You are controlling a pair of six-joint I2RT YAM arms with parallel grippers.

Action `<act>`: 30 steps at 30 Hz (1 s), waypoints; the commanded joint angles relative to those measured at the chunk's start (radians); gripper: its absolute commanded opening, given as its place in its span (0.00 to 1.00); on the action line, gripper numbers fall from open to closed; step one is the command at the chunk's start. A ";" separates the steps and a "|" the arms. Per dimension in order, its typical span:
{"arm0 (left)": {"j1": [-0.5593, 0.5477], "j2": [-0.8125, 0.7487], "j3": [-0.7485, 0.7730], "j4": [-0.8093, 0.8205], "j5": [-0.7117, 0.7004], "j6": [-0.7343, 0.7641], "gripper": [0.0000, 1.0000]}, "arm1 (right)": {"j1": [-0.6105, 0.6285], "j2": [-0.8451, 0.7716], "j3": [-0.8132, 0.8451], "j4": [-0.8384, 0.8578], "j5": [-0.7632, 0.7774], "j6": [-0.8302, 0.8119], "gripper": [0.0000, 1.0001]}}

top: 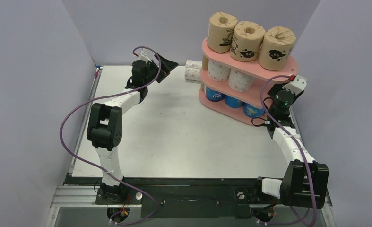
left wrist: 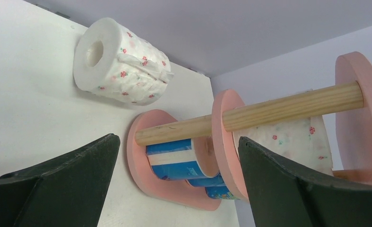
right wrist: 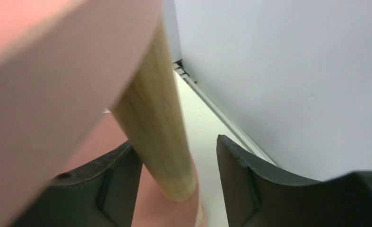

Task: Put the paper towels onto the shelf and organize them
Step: Adjust the shelf at the center of the board.

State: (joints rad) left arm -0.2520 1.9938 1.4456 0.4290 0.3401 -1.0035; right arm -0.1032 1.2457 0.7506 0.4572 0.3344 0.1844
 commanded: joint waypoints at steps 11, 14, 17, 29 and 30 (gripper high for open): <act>0.019 -0.055 -0.041 0.008 0.002 0.006 0.96 | 0.028 -0.231 -0.007 -0.182 0.101 0.142 0.81; 0.027 -0.044 -0.030 -0.005 0.008 0.002 0.96 | 0.064 -0.304 -0.027 -0.268 0.115 0.189 0.81; 0.039 -0.025 -0.028 -0.007 0.014 -0.012 0.96 | 0.089 -0.373 -0.041 -0.358 0.117 0.251 0.81; 0.070 0.101 0.123 -0.039 0.052 -0.002 0.96 | 0.147 -0.640 -0.079 -0.636 -0.142 0.394 0.82; 0.071 0.132 0.145 -0.037 0.073 -0.005 0.96 | 0.166 -0.653 -0.099 -0.642 -0.166 0.397 0.82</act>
State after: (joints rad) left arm -0.1898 2.0537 1.4738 0.3836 0.3576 -1.0153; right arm 0.0216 0.6495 0.6968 -0.0948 0.3248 0.5297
